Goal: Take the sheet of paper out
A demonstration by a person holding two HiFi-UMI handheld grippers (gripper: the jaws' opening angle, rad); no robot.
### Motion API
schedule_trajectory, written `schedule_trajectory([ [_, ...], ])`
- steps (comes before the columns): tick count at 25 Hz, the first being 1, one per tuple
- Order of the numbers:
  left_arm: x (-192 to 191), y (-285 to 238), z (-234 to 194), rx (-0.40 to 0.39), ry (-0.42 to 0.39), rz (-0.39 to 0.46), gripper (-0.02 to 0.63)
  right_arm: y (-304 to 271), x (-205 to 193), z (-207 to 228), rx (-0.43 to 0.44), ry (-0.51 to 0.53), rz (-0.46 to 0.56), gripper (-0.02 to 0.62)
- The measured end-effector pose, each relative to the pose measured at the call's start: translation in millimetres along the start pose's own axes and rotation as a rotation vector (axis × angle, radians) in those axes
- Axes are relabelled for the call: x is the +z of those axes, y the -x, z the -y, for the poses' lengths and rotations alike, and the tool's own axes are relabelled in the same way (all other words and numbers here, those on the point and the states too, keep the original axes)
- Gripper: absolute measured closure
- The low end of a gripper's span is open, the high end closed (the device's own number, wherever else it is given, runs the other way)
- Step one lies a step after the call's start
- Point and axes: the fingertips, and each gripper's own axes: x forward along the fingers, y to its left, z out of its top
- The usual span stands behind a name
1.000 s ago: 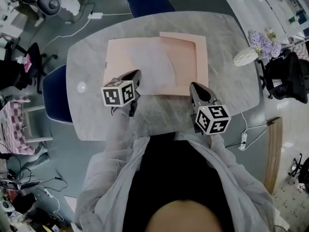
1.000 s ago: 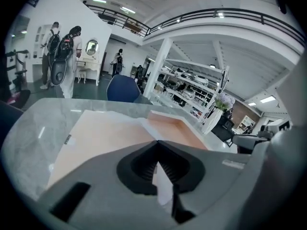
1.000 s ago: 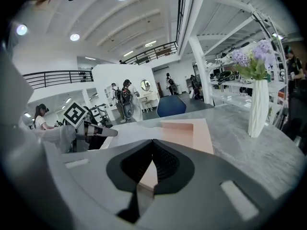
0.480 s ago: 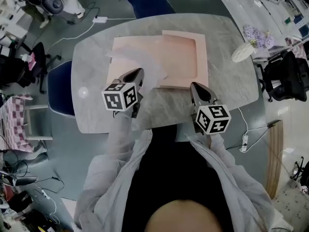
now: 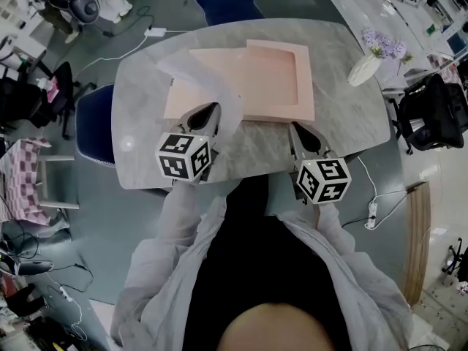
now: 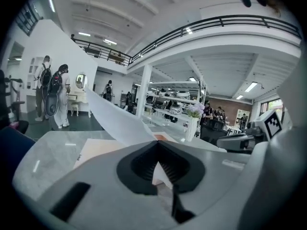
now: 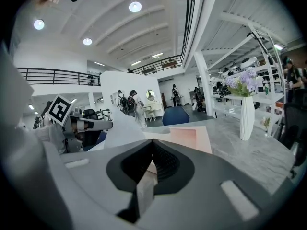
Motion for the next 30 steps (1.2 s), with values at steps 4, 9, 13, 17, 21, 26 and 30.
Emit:
schedule_trajectory([
  [4, -4.5, 19.8, 20.6, -0.019, -0.036, 0.051, 0.603, 23.4, 1.0, -4.9, -0.012, 0.019, 0.044, 0.583],
  [9, -18.0, 38.9, 50.2, -0.064, -0.061, 0.085, 0.603, 51.6, -10.0, -8.7, -0.020, 0.018, 0.062, 0.583],
  [13, -36.8, 56.0, 72.0, -0.099, -0.050, 0.076, 0.603, 71.0, -24.7, -18.0, -0.019, 0.004, 0.055, 0.583],
  [17, -61.6, 70.2, 87.5, -0.129, -0.040, 0.053, 0.603, 87.3, -41.0, -25.8, -0.039, -0.001, 0.041, 0.584],
  [21, -79.7, 81.7, 98.3, -0.136, -0.056, 0.036, 0.603, 103.8, -53.2, -25.2, -0.076, -0.005, 0.034, 0.583],
  [26, -94.0, 93.8, 104.2, -0.129, -0.065, 0.027, 0.603, 120.9, -66.3, -21.9, -0.108, -0.007, 0.025, 0.583],
  [30, -99.3, 100.6, 104.6, -0.122, -0.058, 0.022, 0.603, 128.2, -71.2, -24.7, -0.114, -0.007, 0.024, 0.583],
])
